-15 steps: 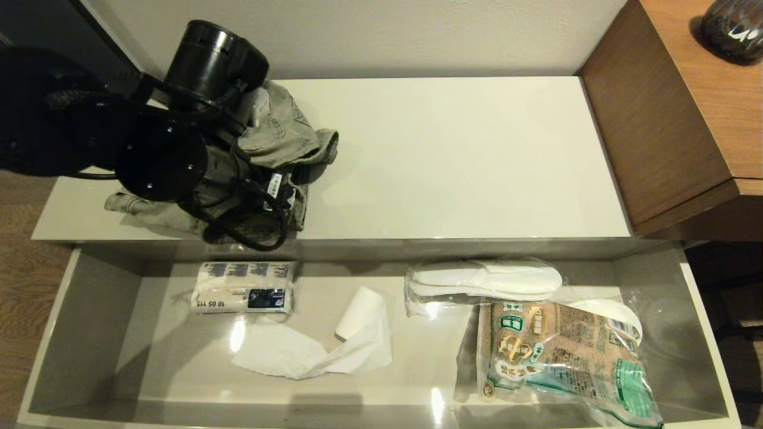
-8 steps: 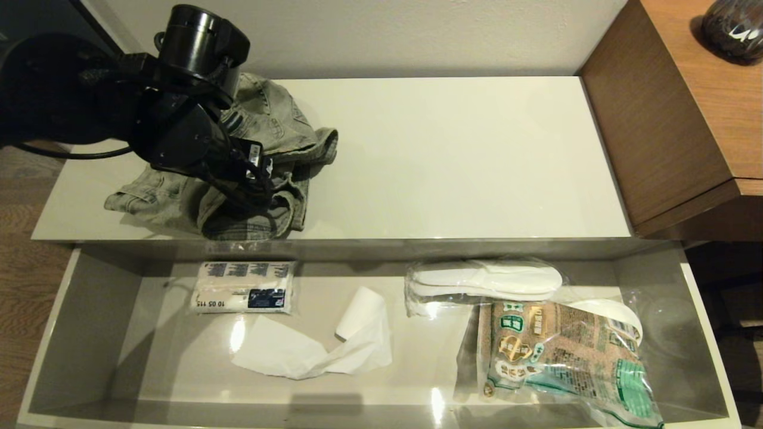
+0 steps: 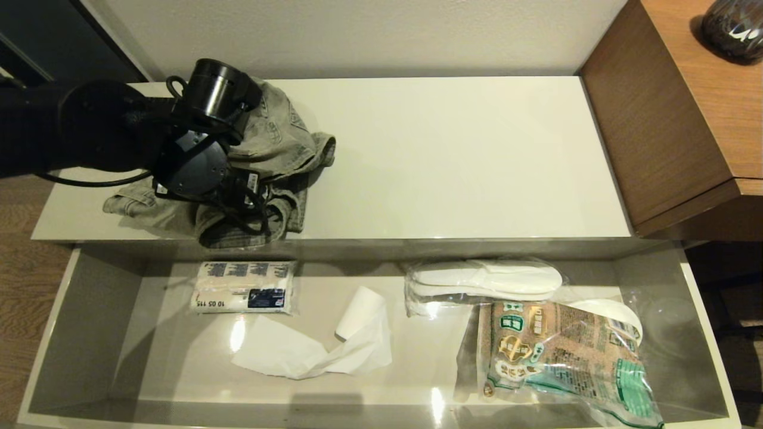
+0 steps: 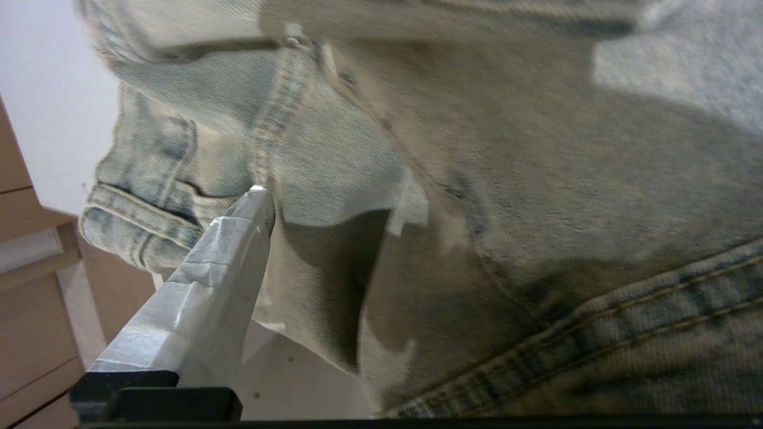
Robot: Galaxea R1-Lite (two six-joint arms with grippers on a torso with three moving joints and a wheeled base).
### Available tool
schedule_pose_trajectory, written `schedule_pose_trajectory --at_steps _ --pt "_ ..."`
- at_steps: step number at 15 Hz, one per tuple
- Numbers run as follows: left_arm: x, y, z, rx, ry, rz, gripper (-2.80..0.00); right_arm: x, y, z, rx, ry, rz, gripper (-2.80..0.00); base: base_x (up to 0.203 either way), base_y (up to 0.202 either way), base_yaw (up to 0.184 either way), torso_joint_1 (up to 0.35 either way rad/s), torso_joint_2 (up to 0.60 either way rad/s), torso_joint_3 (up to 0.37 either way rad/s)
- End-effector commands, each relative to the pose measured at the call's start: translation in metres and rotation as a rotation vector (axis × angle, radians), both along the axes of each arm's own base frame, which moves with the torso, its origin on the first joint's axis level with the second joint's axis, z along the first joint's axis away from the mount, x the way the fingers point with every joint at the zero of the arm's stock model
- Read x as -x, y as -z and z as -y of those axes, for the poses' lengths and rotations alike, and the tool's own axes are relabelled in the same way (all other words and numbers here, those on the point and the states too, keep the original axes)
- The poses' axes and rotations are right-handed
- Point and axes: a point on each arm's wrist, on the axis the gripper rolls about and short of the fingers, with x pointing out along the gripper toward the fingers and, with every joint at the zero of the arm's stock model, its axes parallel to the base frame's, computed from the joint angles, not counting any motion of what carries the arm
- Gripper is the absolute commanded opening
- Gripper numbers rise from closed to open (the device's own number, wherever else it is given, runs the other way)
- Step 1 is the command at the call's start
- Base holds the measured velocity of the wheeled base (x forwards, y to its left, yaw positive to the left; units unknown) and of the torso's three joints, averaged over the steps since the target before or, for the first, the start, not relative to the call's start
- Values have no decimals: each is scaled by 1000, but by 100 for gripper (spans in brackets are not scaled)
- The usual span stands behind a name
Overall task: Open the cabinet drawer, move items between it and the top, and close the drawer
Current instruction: Pick up the shorts on the table
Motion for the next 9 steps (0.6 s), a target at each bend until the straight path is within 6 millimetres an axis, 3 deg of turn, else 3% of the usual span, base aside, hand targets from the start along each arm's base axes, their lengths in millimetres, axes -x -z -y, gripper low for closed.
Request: schedule_pose_trajectory --at_steps 1,2,5,9 --pt "-2 9 3 0 -6 -24 0 0 0 0 -1 1 0 -280 0 0 0 0 0 0" --pt "-1 8 4 12 -15 -12 -280 0 0 0 -1 1 -1 -280 0 0 0 0 0 0" --pt "4 -1 2 24 -10 12 -280 0 0 0 -1 1 -3 -280 0 0 0 0 0 0" --pt "50 -33 -6 58 34 83 -280 0 0 0 -1 1 -1 -280 0 0 0 0 0 0"
